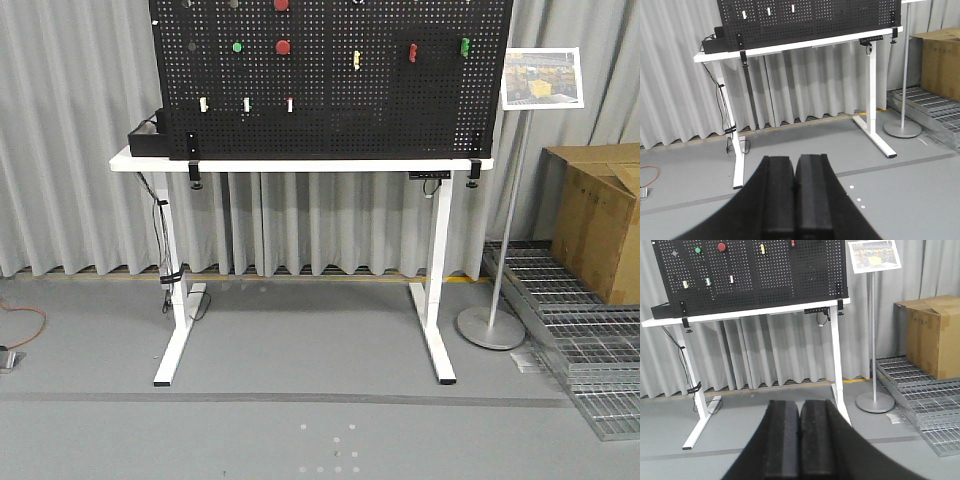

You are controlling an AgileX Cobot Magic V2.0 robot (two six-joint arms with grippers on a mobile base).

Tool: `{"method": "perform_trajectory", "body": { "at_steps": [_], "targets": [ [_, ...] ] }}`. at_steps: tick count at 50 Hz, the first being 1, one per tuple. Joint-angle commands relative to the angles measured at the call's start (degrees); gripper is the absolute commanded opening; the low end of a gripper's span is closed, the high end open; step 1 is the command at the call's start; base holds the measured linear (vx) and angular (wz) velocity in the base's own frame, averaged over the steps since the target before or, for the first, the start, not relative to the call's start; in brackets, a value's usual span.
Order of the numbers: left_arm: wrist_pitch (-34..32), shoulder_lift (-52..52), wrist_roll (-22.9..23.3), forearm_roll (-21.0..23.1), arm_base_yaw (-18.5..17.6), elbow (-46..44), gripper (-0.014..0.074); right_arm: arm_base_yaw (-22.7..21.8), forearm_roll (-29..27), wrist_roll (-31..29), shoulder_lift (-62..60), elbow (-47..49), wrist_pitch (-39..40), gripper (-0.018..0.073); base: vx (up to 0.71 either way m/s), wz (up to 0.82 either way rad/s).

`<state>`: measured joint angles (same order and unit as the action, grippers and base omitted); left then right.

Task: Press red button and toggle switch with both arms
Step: 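Drive the base forward up to the black pegboard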

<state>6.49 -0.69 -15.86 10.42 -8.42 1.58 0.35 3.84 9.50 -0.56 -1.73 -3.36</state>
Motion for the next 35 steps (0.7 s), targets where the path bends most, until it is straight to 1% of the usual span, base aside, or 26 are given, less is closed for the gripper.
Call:
{"method": "perform_trajectory", "body": {
  "at_steps": [1,35],
  "targets": [
    [-4.5,-0.83,0.44,0.21,-0.09,1.98,0.0002,-0.01,0.17,-0.31,-0.93,-0.67,4.84,-0.0003,0.0,0.0],
    [-4.5,-0.83,0.44,0.21,-0.09,1.98,0.0002,-0.01,0.17,-0.31,-0.93,-0.67,4.84,-0.0003,0.01,0.0]
  ]
}}
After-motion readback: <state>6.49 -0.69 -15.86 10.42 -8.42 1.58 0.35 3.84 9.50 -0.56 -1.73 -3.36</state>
